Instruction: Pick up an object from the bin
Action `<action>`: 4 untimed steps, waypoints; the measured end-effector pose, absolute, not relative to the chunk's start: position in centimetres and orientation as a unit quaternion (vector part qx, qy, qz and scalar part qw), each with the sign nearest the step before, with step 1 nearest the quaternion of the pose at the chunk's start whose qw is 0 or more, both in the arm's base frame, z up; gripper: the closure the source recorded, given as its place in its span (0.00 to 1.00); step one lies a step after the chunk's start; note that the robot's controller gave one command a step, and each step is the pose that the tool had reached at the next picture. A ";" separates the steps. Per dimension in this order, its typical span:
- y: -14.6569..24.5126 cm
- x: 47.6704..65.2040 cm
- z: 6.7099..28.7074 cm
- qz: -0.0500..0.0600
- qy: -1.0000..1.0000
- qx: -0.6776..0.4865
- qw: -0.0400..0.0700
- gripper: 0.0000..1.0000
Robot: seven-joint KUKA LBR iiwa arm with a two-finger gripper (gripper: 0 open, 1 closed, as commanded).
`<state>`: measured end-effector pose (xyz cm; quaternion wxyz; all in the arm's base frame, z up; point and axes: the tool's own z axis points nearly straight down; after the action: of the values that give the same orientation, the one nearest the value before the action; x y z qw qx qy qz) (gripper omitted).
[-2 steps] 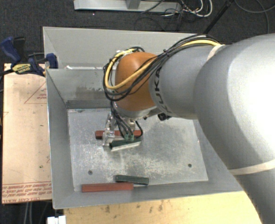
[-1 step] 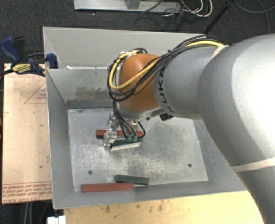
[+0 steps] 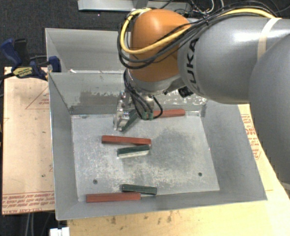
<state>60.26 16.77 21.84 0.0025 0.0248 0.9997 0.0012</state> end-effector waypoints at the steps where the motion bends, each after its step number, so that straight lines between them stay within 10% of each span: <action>1: 16.7 60.2 21.7 0.001 1.000 0.025 0.001 0.00; 3: 15.6 60.0 17.5 0.002 1.000 0.000 0.004 0.00; 4: 15.5 59.4 7.8 0.003 0.988 0.151 0.006 1.00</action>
Offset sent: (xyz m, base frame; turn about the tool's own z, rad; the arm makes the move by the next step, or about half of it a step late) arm 0.0000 0.0000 0.0000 0.0000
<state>59.45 15.51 7.82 0.0062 0.1514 0.9884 0.0029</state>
